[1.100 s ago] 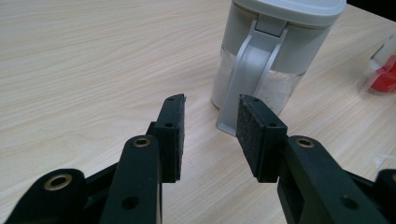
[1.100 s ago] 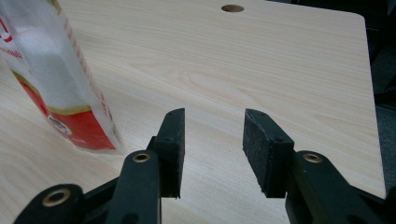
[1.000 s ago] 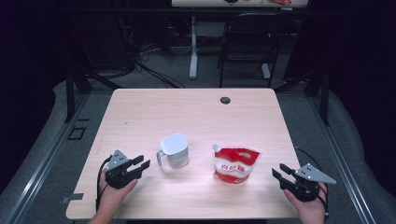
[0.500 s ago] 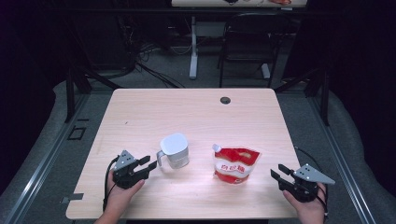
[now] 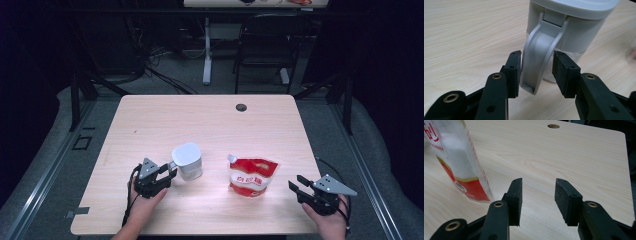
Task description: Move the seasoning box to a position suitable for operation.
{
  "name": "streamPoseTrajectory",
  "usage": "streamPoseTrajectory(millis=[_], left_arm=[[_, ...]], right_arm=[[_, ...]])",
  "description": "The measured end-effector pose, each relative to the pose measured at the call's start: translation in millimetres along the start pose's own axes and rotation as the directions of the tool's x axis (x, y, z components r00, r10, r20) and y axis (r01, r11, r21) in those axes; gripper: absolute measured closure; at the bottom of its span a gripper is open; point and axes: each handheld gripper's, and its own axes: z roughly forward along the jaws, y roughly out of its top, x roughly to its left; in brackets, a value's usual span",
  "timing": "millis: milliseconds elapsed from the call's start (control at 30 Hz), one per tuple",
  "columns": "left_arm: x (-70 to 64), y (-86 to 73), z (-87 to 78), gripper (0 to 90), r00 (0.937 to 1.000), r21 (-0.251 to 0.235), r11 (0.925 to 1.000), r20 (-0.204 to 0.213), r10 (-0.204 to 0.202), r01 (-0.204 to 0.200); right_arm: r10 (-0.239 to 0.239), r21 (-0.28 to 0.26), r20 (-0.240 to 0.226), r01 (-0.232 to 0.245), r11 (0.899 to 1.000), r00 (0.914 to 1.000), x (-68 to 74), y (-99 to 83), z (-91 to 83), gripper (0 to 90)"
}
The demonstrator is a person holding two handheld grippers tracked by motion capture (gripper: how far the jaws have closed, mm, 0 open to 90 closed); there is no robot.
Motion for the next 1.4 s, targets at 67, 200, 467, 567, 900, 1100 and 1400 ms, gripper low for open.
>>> streamPoseTrajectory(millis=[67, 200, 467, 567, 900, 1100, 1400], left_arm=[[-0.6, 1.0, 2.5, 60.1, 1.0000, -0.002, 1.0000, -0.004, 0.007, -0.007], [0.7, 2.4, 2.7, 65.0, 0.9999, -0.008, 0.9999, -0.015, 0.007, -0.007], [-1.0, 3.2, 1.4, 68.1, 0.9990, 0.010, 0.9992, -0.020, 0.039, -0.039], [-1.3, 3.3, 1.0, 68.4, 0.9985, 0.014, 0.9986, -0.016, 0.052, -0.052], [-6.0, 3.6, 0.0, 68.8, 0.9978, 0.023, 0.9975, -0.003, 0.067, -0.067], [-10.6, 3.0, -1.2, 68.9, 0.9962, 0.026, 0.9960, 0.017, 0.085, -0.086], [-19.3, 0.6, -6.0, 69.0, 0.9901, 0.037, 0.9916, 0.071, 0.121, -0.124]], right_arm=[[0.004, 0.001, 0.002, -0.004, 1.000, 1.0000, -0.2, -0.2, -0.5, 58.2], [0.003, 0.001, 0.002, -0.003, 1.000, 1.0000, -1.1, -0.8, -1.6, 58.2], [0.004, -0.002, 0.008, -0.003, 1.000, 1.0000, -0.4, -0.2, -2.4, 58.2], [0.000, 0.000, 0.005, 0.000, 1.000, 1.0000, -0.2, 0.2, -2.4, 58.1], [0.006, -0.006, 0.001, -0.006, 1.000, 1.0000, 0.7, 0.3, -2.7, 58.0], [0.001, 0.001, -0.001, -0.001, 1.000, 1.0000, 2.6, 1.1, -1.9, 57.9], [0.005, -0.003, -0.012, -0.005, 1.000, 0.9999, 3.9, 1.2, -1.1, 57.6]])
